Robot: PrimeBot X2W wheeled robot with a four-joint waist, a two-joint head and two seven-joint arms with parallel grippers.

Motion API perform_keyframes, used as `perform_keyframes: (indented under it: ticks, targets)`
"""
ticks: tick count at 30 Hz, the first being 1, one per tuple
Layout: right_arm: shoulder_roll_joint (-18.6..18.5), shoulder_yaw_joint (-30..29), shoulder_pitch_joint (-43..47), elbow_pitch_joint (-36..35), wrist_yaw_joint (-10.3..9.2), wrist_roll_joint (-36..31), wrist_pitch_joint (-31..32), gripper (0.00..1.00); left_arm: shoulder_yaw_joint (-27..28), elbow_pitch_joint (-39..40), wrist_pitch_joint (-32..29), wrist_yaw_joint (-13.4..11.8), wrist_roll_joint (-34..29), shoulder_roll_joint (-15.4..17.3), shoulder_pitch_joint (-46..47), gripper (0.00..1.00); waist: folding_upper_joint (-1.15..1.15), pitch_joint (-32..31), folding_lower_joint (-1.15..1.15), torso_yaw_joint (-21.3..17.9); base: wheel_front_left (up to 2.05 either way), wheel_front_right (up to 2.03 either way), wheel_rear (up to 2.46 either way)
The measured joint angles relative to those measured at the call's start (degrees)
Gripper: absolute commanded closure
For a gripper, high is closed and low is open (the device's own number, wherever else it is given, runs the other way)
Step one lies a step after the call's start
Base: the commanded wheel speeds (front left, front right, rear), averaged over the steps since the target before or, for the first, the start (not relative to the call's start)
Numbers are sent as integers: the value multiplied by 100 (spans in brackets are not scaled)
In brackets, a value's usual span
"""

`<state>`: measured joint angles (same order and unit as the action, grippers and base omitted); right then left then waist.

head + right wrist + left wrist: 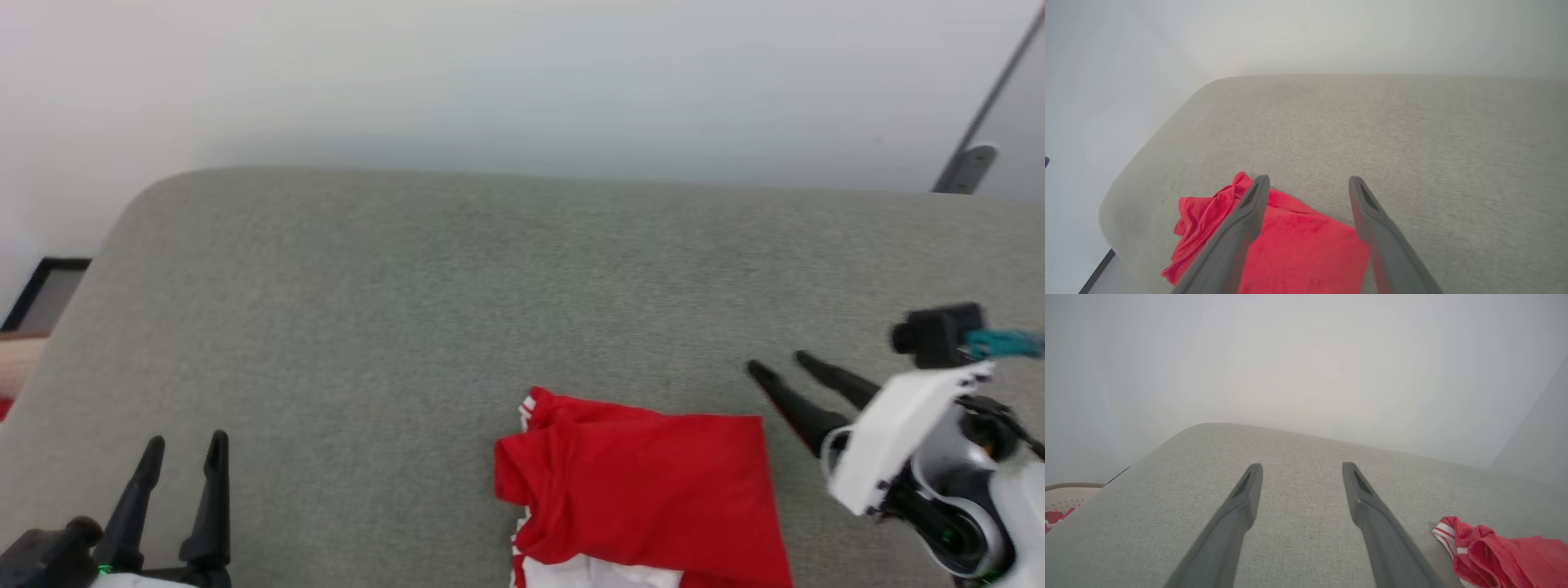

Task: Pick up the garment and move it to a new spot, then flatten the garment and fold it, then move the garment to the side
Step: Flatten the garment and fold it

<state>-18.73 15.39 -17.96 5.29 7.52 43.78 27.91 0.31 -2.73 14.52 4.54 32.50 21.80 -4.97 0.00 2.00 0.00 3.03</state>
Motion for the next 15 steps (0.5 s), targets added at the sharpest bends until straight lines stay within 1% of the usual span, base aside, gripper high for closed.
perform_keyframes:
  ticks: [5, 10, 15]
  targets:
    - [-346, -245, 342, -79, 0, -202, -955, 0, 33, -55, 12, 1, -15, 12, -99, 0, 0, -82, 0, -286, 0, 0, 0]
    - [-616, -388, 663, 55, 0, -400, -1758, 0, 52, -127, 21, 42, -26, -8, -147, 0, 0, -158, 0, -531, 0, 0, 0]
    - [-694, -444, 862, 185, 1, -573, -2526, 0, 65, -275, 37, 101, -81, -15, -154, 0, 0, -229, 0, -702, 0, 0, 0]
